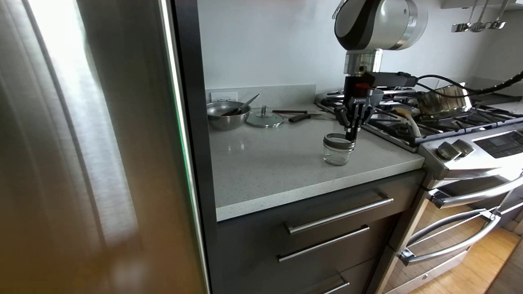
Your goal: Remove the lid from the glass container and put it on the counter
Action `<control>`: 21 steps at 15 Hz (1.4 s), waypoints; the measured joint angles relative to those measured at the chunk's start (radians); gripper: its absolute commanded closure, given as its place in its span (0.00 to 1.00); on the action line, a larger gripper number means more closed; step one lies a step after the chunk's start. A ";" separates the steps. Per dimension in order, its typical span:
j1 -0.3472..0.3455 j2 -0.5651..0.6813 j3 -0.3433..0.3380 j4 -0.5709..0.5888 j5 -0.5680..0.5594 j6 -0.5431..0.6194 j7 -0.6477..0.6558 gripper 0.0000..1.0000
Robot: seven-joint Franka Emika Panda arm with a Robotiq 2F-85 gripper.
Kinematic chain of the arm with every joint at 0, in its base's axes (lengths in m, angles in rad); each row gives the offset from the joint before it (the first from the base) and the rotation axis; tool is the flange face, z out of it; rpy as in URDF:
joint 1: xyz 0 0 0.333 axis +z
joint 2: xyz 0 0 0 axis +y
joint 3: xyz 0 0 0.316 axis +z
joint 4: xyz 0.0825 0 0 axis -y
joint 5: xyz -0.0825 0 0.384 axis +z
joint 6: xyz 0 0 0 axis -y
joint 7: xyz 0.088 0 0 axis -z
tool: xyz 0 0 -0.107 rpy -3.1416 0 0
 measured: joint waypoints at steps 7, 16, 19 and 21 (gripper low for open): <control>0.000 0.000 0.001 0.006 0.000 0.000 0.000 0.92; 0.000 -0.001 0.002 0.008 0.000 0.000 0.000 0.98; 0.000 -0.003 0.003 0.009 0.000 0.000 0.000 0.98; 0.000 -0.006 0.003 0.009 0.000 0.000 0.000 0.98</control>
